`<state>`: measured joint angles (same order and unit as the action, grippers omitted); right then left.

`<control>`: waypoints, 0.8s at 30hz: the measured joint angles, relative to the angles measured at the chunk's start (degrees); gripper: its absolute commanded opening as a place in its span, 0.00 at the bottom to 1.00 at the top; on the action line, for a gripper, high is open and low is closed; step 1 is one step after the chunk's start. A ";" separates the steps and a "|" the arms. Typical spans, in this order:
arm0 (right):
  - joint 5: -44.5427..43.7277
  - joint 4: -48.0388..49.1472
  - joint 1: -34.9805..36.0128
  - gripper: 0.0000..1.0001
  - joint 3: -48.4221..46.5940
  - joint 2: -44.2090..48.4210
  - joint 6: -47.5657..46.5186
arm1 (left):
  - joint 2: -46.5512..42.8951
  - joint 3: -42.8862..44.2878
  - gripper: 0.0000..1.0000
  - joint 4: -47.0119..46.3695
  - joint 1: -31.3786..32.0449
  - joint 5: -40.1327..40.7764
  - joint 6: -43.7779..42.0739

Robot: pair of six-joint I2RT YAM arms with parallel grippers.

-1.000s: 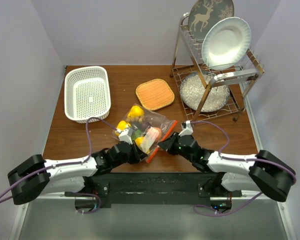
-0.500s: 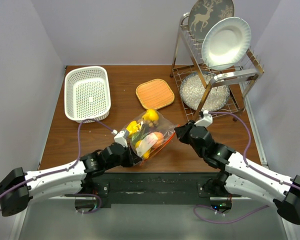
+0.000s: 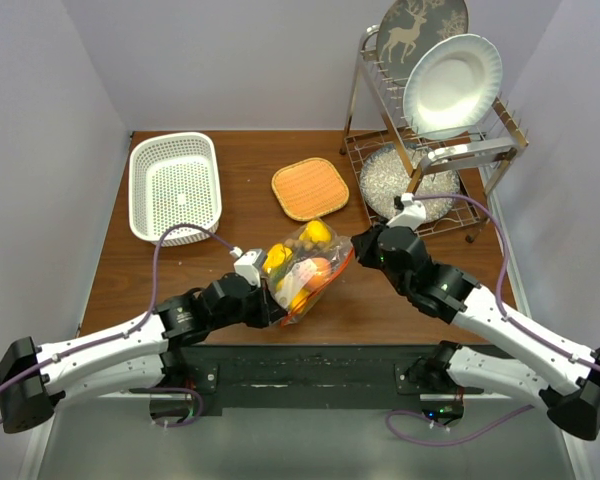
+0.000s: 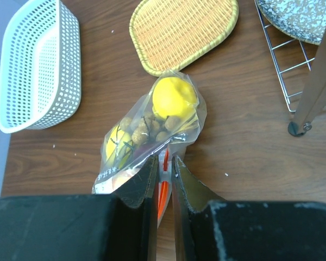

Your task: Open the zip-top bag and remove the fake food

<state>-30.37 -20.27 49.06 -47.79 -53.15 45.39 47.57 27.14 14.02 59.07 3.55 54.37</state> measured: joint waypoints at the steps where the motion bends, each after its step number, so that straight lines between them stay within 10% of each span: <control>1: 0.11 -0.22 0.00 0.00 -0.57 -0.61 -0.26 | 0.00 0.44 0.11 0.55 0.00 -0.28 -0.17; 8: 1.79 -2.54 0.00 0.00 -3.17 -3.76 -1.68 | 0.42 3.58 0.39 3.72 0.00 -1.22 -2.99; 24: 3.02 -5.90 0.00 0.00 -13.14 -8.07 -3.98 | 7.32 22.60 0.49 12.96 0.02 1.84 -19.63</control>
<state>-27.35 -26.17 49.06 -60.93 -61.21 41.41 54.89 49.74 26.98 59.09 5.39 34.74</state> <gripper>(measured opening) 0.140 0.476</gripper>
